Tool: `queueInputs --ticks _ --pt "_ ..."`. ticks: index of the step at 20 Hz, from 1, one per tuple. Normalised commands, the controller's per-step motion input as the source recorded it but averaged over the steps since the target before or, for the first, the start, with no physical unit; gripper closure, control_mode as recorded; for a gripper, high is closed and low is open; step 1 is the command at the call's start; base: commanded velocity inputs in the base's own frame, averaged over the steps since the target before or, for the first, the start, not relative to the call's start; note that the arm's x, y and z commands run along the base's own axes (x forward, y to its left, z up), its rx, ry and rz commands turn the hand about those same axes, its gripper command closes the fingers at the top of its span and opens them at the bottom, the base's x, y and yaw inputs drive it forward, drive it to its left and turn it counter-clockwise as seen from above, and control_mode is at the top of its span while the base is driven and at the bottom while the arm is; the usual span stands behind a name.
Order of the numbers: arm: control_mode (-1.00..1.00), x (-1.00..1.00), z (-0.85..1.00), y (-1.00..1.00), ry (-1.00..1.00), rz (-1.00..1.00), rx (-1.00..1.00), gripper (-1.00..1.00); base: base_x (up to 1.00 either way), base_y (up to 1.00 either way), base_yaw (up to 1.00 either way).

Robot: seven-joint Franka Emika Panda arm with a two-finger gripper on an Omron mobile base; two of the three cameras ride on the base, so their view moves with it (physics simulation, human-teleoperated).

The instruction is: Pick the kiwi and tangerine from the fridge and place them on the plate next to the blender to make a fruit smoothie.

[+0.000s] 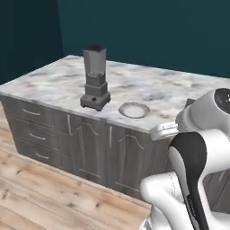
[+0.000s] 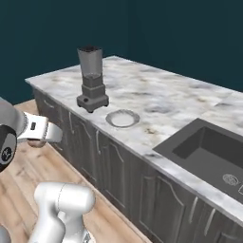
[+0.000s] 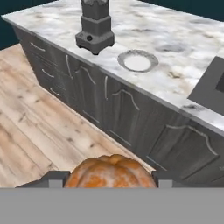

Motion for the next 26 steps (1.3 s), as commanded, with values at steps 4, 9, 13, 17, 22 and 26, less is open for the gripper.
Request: queueInputs --ticks 4,9,13,17,22,26 --pt "1.0 0.0 0.0 0.0 0.0 0.0 0.0 1.0 0.83 0.52 -0.54" --pt "1.0 0.0 0.0 0.0 0.0 0.0 0.0 1.0 0.85 0.27 -0.48" --pt "-1.0 0.97 -0.01 -0.34 0.35 -0.21 0.0 1.0 0.0 0.0 0.0" --pt "-1.0 1.0 -0.05 -0.25 0.11 0.01 -0.01 1.0 0.0 0.0 0.0" --pt "-1.0 1.0 -0.67 -0.04 0.23 0.05 -0.08 1.0 0.0 0.0 0.0" --pt "-1.0 1.0 -1.0 -0.01 0.22 0.01 0.05 1.0 0.0 0.0 0.0"
